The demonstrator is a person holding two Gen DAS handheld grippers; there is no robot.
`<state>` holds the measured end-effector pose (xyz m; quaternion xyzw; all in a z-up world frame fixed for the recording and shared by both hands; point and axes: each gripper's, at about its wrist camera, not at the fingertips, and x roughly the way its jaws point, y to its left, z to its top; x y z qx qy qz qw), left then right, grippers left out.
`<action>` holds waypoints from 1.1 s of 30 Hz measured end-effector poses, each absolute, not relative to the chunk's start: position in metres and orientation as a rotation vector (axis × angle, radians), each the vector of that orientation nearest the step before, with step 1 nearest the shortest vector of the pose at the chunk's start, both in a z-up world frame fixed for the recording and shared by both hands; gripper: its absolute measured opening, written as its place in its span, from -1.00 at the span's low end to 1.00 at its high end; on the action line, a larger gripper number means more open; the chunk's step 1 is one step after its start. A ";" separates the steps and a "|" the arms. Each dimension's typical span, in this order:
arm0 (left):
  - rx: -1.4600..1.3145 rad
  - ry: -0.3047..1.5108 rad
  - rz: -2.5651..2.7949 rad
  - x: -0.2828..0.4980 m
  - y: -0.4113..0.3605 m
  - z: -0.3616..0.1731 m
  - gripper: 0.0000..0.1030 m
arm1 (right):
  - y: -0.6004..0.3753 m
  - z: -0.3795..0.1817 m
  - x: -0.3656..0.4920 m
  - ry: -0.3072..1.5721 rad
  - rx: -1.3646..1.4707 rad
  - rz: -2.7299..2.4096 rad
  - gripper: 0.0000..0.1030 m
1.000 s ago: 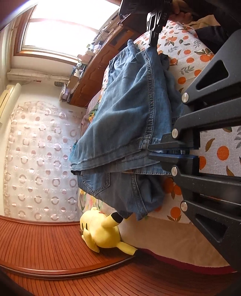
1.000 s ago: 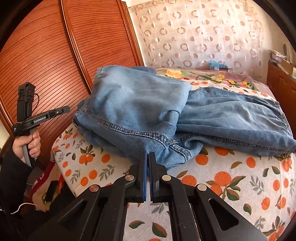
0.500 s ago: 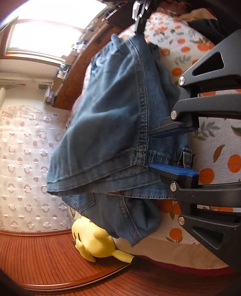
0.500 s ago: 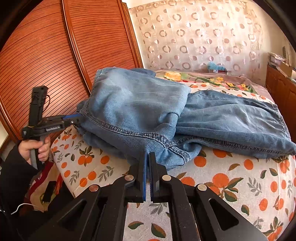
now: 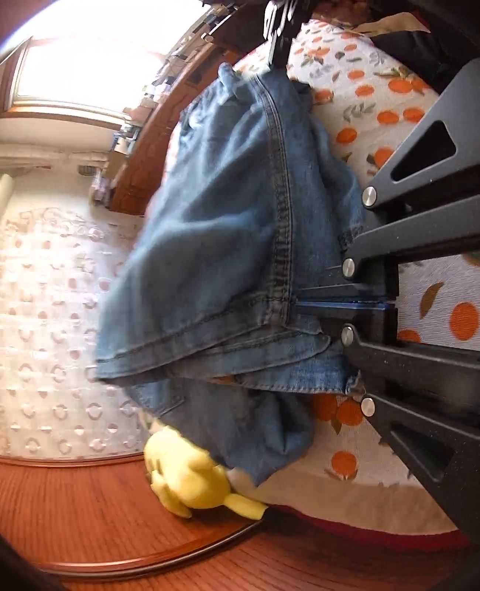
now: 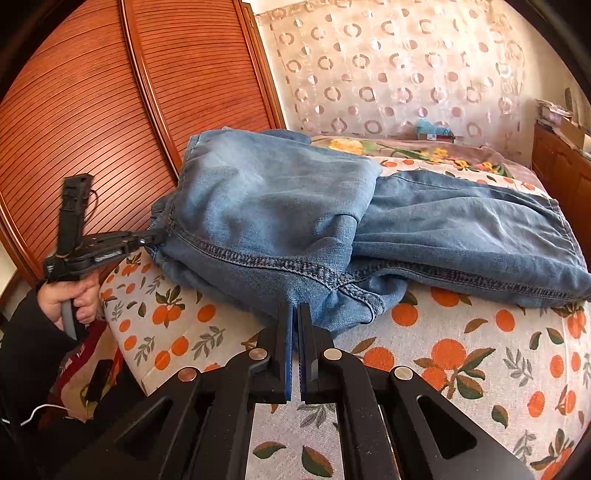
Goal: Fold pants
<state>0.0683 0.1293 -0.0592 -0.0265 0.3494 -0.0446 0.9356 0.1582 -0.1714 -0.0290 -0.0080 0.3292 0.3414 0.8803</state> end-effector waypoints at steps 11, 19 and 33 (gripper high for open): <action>-0.063 0.671 -0.092 0.047 0.142 -0.031 -0.78 | -0.169 -0.033 0.159 0.699 -0.011 0.717 -0.96; -0.027 0.717 -0.110 0.075 0.123 -0.050 -0.15 | -0.169 -0.037 0.161 0.709 -0.021 0.716 -0.96; -0.023 0.769 -0.087 0.106 0.125 -0.080 -0.36 | -0.166 -0.047 0.169 0.703 -0.045 0.710 -0.96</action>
